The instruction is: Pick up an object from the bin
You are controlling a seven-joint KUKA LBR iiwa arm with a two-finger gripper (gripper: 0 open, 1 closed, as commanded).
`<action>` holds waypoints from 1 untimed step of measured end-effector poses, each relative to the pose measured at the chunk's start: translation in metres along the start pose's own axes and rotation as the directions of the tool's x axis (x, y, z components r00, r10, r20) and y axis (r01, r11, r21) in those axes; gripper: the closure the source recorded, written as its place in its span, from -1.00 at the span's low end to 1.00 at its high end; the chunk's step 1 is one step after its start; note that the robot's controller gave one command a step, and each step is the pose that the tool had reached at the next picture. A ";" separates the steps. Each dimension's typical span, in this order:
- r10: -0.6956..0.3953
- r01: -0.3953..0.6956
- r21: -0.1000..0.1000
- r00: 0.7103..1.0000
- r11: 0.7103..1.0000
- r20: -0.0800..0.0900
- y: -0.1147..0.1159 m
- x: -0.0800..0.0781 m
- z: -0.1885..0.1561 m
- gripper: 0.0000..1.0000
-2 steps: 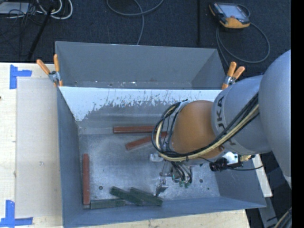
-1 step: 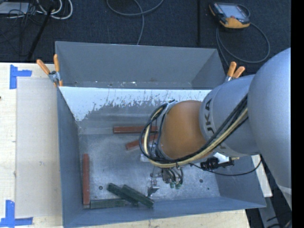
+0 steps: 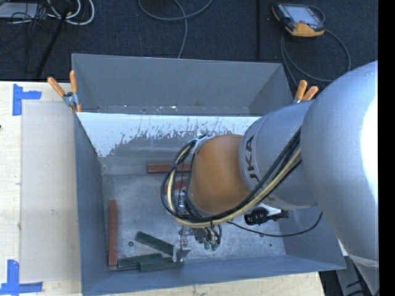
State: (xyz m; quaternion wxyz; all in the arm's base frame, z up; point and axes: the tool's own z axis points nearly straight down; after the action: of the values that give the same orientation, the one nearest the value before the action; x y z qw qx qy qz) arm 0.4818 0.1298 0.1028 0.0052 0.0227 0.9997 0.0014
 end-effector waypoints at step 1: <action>0.173 -0.173 -0.001 0.985 0.985 0.002 0.003 -0.016 0.028 1.00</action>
Offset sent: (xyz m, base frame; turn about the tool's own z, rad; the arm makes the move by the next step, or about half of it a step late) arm 0.0000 0.0000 0.0000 0.0000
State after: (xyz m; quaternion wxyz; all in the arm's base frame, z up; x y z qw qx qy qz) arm 0.4987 0.1322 0.0749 0.0063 0.1093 0.9940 0.0021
